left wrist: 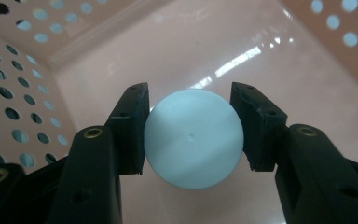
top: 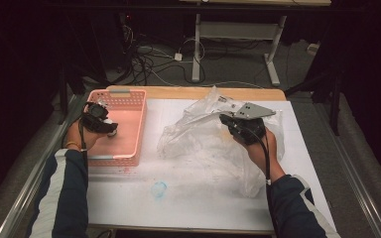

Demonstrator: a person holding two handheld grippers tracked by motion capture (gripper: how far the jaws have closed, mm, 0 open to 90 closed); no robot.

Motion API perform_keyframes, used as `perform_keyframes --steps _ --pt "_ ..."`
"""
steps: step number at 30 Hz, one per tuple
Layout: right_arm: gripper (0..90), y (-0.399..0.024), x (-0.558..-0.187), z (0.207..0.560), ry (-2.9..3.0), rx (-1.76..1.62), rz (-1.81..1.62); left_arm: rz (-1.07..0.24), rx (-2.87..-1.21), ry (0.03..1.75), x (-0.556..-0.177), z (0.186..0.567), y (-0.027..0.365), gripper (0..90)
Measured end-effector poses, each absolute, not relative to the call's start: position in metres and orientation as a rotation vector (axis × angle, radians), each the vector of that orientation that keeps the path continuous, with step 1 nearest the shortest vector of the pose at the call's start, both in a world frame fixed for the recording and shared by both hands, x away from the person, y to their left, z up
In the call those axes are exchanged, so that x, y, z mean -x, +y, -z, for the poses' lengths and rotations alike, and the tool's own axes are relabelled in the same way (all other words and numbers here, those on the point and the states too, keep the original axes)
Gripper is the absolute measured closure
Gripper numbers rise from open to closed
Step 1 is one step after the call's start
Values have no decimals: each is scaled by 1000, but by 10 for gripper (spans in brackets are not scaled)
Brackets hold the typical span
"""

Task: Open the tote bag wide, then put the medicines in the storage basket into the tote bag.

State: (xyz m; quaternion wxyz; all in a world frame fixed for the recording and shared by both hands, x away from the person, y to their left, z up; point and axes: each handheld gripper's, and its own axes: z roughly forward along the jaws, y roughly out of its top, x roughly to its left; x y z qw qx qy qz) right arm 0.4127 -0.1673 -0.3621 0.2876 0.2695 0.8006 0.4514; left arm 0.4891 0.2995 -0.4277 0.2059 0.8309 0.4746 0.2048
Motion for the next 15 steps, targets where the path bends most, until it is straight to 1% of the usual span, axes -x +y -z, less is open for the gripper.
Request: perform_keyframes --steps 3,9,15 --pt "900 -161 -413 364 2129 -724 -1175 -625 -2285 1293 -483 423 297 481" --pt "900 -155 -417 365 2126 -719 -1177 -691 -2218 1211 -474 409 292 481" --pt "900 -152 -422 358 2126 -732 -1167 -717 -2161 1141 -467 400 284 482"
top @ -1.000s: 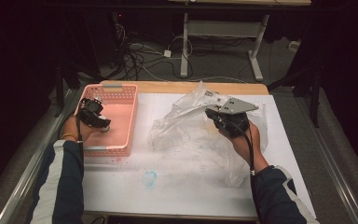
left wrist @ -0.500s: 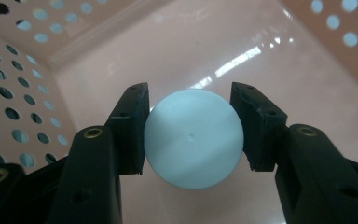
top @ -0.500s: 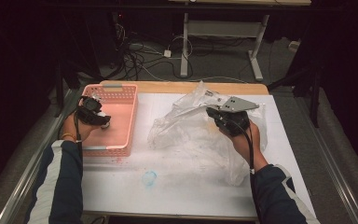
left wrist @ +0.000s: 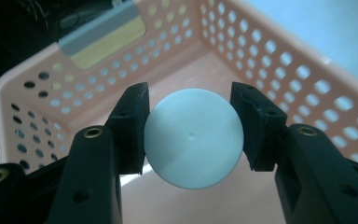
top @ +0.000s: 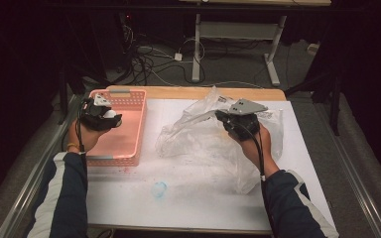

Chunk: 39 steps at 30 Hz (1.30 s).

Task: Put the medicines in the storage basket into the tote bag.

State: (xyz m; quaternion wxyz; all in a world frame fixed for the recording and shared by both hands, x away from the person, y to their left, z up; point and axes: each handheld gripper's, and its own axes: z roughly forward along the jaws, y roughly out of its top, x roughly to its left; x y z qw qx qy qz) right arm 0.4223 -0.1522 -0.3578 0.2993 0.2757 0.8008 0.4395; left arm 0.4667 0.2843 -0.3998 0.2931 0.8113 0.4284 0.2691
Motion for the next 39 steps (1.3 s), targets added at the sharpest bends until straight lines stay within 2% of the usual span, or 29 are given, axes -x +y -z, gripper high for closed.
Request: perform_keyframes --steps 8,18,25,33,39 --pt "900 -148 -431 349 2135 -738 -1112 -754 -2056 1001 -443 380 266 482" --pt "900 -140 -449 343 2093 -808 -1104 -746 -1960 928 -429 373 254 481" --pt "900 -130 -452 324 2045 -790 -1100 -761 -1902 842 -417 360 240 482" --pt "900 -128 -455 319 2030 -804 -1096 -754 -1880 662 -389 339 202 481" --pt "900 -129 -450 318 2056 -802 -1145 -713 -1907 526 -376 346 159 481"
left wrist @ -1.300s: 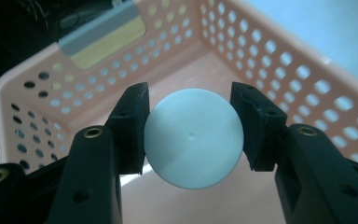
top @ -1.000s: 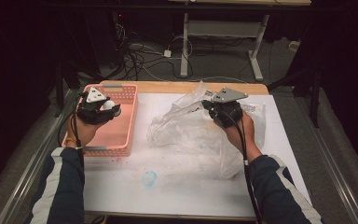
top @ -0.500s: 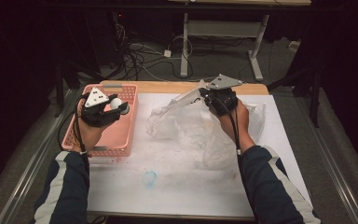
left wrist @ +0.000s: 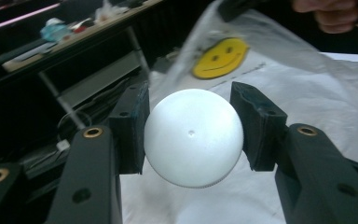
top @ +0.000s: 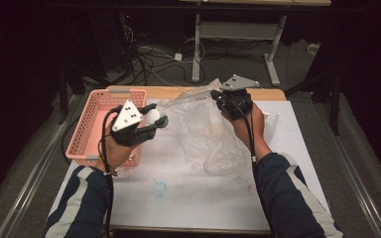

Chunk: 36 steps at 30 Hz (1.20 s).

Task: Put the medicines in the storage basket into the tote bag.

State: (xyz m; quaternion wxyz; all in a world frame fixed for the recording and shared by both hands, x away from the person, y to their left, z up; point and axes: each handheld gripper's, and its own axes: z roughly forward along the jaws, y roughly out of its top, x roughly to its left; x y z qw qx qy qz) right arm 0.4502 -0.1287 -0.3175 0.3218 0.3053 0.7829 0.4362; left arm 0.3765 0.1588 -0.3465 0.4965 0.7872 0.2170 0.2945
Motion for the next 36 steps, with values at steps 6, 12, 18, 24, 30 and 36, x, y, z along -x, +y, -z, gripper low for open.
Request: perform_keyframes --steps 6,12,18,24,30,36 --pt "900 -128 -442 321 2097 -779 -1178 -669 -1983 465 -386 374 117 481" --pt "900 -125 -437 333 2153 -765 -1187 -629 -2058 459 -404 405 84 480" --pt "900 -121 -433 347 2208 -748 -1175 -578 -2101 480 -422 436 60 480" --pt "900 -121 -433 362 2248 -765 -1168 -560 -2152 505 -437 462 45 480" --pt "900 -123 -435 372 2267 -780 -1160 -585 -2130 556 -442 471 41 474" --pt "900 -123 -435 376 2277 -787 -1160 -581 -2130 539 -436 463 43 388"
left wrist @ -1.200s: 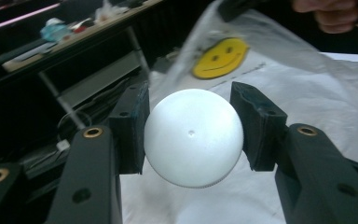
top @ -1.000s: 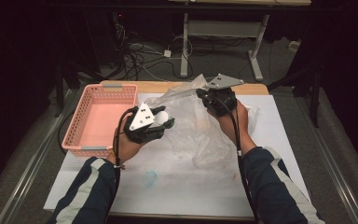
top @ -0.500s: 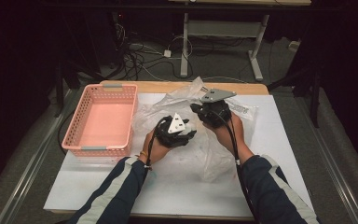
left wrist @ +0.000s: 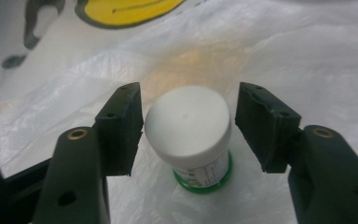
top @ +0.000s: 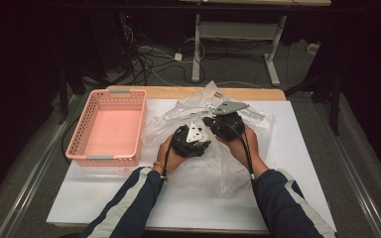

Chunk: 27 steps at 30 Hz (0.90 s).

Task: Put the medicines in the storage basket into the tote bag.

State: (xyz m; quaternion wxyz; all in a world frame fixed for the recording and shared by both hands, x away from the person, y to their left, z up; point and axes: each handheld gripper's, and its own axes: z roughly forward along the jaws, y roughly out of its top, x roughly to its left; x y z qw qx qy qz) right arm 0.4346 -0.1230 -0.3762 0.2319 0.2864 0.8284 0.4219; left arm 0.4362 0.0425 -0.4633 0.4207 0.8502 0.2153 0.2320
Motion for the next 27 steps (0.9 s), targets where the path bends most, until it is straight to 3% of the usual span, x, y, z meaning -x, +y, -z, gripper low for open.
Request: perform_keyframes --steps 13,17,21,27 --pt "900 -128 -436 381 2282 -809 -1159 -656 -2102 346 -391 430 57 367" --pt "900 -129 -434 382 2285 -808 -1169 -707 -2039 322 -375 413 73 297" --pt "900 -131 -428 378 2283 -787 -1185 -808 -1996 413 -372 401 95 234" --pt "900 -138 -413 372 2292 -743 -1239 -874 -2002 549 -378 392 124 216"
